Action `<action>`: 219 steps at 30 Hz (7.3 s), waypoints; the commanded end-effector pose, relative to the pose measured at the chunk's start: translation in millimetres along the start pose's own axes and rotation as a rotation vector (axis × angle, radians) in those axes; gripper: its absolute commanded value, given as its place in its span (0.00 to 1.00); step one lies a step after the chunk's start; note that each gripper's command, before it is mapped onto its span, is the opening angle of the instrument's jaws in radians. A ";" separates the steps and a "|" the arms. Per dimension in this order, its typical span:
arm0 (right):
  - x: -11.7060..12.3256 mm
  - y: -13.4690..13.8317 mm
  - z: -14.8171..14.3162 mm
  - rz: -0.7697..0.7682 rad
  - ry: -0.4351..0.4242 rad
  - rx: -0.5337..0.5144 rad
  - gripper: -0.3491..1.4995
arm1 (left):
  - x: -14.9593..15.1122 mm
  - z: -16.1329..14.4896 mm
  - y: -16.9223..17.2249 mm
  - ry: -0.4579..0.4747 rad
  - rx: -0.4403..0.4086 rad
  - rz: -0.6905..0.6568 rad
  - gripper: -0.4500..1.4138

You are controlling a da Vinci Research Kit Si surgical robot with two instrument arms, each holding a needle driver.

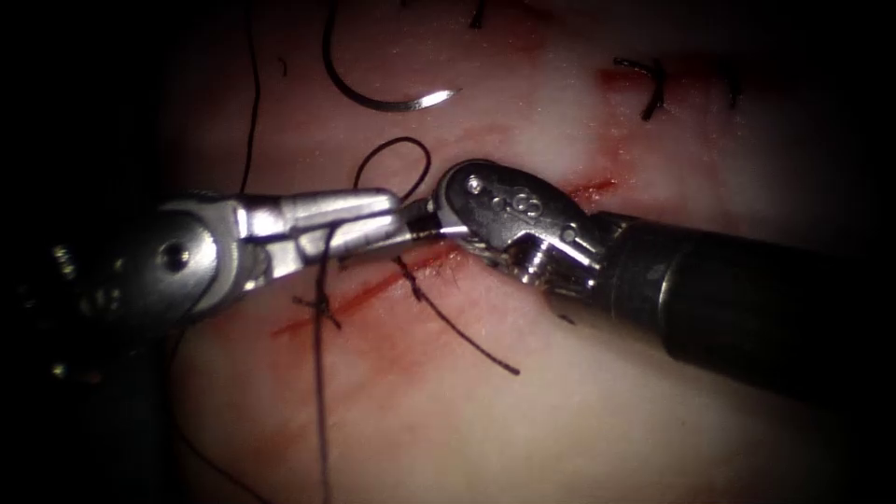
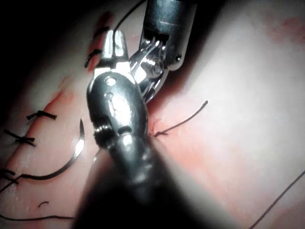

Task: Wound Closure
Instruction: Loop the suture clockwise around the right gripper a single time, then with the right gripper, grab the suture short end, then pull the right gripper up and the left gripper down to tension the knot.

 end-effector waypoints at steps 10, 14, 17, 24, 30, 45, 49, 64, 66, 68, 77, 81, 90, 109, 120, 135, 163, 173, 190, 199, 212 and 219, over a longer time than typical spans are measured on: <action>0.8 1.9 2.2 0.257 0.297 0.057 0.00 | -3.8 -0.9 2.1 0.014 -0.072 -0.100 0.05; 2.0 1.6 1.8 0.317 0.375 0.122 0.00 | -5.3 -1.6 1.7 0.015 -0.087 -0.112 0.05; 3.1 1.0 1.2 0.338 0.412 0.162 0.00 | -6.1 -2.2 1.3 0.019 -0.097 -0.113 0.05; 5.3 -0.6 -0.1 0.398 0.426 0.254 0.79 | -9.6 -2.8 0.4 -0.013 -0.132 -0.129 0.05; 5.2 -1.9 -2.0 0.462 0.401 0.266 0.75 | -10.4 -1.6 0.0 0.017 -0.227 -0.146 0.05; 4.5 -3.3 -3.1 0.297 0.324 0.319 0.00 | -12.8 -0.1 -1.9 0.038 -0.317 -0.183 0.05; 4.1 -3.8 -3.4 0.208 0.266 0.370 0.00 | -14.0 -0.1 -2.5 0.039 -0.334 -0.193 0.05; 3.9 -5.8 -3.1 -0.032 -0.150 0.725 0.15 | -13.0 0.6 -2.0 0.044 -0.348 -0.205 0.05; 4.0 -6.3 -2.7 -0.071 -0.225 0.787 0.40 | -12.9 0.8 -1.7 0.041 -0.352 -0.205 0.05; 4.1 -6.8 -2.5 -0.111 -0.308 0.852 0.51 | -12.8 0.9 -1.5 0.034 -0.358 -0.205 0.05; 4.9 -7.4 -3.7 -0.181 -0.874 1.057 0.46 | -11.6 1.1 -0.6 0.022 -0.367 -0.214 0.05; 5.2 -7.6 -3.8 -0.029 -1.068 0.957 0.48 | -11.3 1.3 0.3 0.005 -0.370 -0.212 0.05; 0.9 -8.9 -2.2 0.170 -1.347 0.746 0.24 | -10.1 1.3 2.3 -0.010 -0.373 -0.214 0.05; -0.8 -4.5 -3.9 0.070 -1.277 0.408 0.62 | -9.6 0.8 3.7 -0.008 -0.381 -0.214 0.05; -5.1 -6.0 -3.9 0.062 -1.293 0.342 0.85 | -9.5 0.6 3.8 -0.007 -0.384 -0.214 0.05; -5.2 -5.9 -5.7 -0.094 -1.464 0.423 0.00 | -9.1 0.6 3.9 -0.006 -0.385 -0.218 0.05; 4.4 -3.7 -3.2 0.049 -0.953 0.383 0.00 | -9.9 0.1 3.4 -0.117 -0.369 -0.167 0.05; 6.1 -2.3 -2.9 0.082 -0.891 0.396 0.00 | -12.1 1.6 5.5 -0.232 -0.366 -0.124 0.05; 5.5 1.7 0.1 0.177 -0.791 0.363 0.00 | -9.6 6.8 12.2 -0.256 -0.381 -0.159 0.05; 3.0 3.1 0.4 0.275 -0.670 0.180 0.00 | -10.4 7.7 14.9 -0.264 -0.367 -0.205 0.05; 3.5 4.4 1.2 0.288 -0.601 0.089 0.00 | -12.1 10.2 20.5 -0.252 -0.446 -0.245 0.05; 3.2 5.4 1.3 0.287 -0.593 0.059 0.00 | -14.0 10.5 23.4 -0.265 -0.486 -0.278 0.05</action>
